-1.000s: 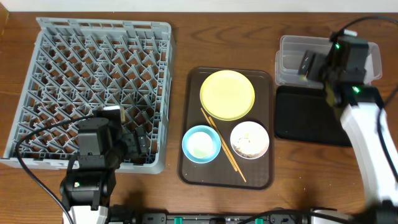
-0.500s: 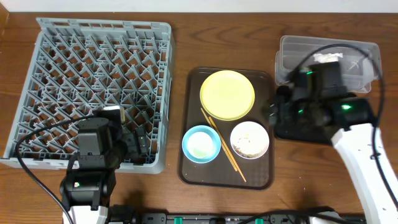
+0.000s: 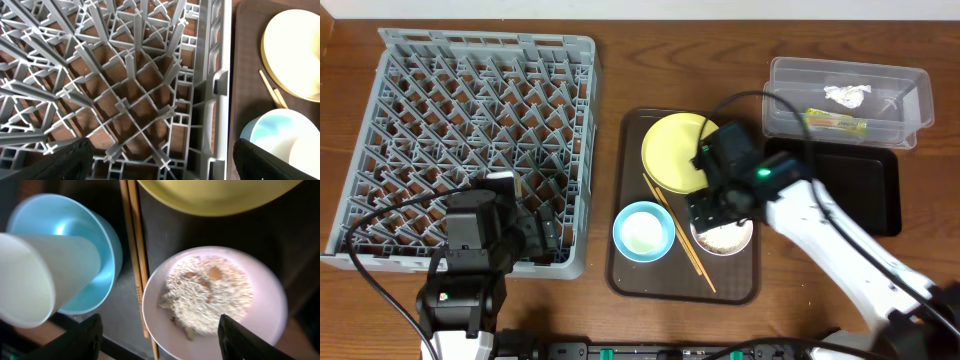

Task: Sort waste into correct bins and load items into the dishwasher
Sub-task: 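Reach right gripper to white cup of rice and grasp its rim, then lift white cup over black tray and tip rice out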

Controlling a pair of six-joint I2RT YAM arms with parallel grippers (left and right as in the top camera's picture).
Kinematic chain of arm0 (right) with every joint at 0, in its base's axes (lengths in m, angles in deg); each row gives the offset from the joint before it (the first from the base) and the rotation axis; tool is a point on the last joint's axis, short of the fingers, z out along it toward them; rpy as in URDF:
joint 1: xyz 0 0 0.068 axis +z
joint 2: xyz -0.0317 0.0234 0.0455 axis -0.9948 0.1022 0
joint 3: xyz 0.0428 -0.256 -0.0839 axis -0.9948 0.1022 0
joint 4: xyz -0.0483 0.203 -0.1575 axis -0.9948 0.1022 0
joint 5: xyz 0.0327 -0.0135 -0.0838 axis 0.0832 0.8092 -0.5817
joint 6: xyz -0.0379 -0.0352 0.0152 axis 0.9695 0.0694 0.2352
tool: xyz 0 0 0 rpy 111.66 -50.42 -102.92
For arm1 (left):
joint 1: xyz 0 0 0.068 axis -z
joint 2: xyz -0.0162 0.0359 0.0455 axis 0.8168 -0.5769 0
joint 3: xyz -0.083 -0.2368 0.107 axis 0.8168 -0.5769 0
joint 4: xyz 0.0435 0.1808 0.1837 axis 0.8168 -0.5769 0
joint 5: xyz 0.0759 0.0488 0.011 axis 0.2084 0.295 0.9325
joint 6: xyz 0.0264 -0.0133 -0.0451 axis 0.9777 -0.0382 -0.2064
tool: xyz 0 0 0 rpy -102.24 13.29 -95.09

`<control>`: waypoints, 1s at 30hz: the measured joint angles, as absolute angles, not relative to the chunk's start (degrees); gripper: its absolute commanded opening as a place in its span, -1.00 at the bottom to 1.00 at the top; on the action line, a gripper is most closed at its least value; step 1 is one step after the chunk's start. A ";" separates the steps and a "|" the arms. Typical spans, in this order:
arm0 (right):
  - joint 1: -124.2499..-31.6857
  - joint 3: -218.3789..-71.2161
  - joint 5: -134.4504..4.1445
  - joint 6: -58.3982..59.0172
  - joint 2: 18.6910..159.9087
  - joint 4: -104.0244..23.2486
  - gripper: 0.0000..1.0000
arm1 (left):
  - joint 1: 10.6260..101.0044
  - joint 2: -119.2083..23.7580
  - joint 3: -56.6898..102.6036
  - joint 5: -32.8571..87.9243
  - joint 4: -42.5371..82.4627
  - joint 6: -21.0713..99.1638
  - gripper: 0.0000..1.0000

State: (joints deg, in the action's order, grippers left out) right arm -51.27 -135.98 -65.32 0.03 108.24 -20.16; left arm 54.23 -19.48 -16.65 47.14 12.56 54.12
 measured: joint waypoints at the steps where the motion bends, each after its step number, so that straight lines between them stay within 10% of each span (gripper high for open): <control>1: -50.68 -135.96 -65.89 -1.29 109.38 -20.44 0.25 | 54.23 -19.48 -16.65 47.14 12.41 54.12 0.82; 20: -45.89 -135.67 -68.92 -19.03 123.52 -28.51 -0.93 | 54.23 -19.48 -16.65 47.14 11.93 54.12 0.82; 30: -48.34 -135.80 -70.37 -15.67 117.99 -26.21 -0.98 | 54.23 -19.48 -16.65 47.14 11.93 54.12 0.82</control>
State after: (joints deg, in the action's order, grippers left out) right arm -48.34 -135.80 -70.37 -15.67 117.99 -26.21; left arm 54.23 -19.48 -16.65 47.14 11.93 54.12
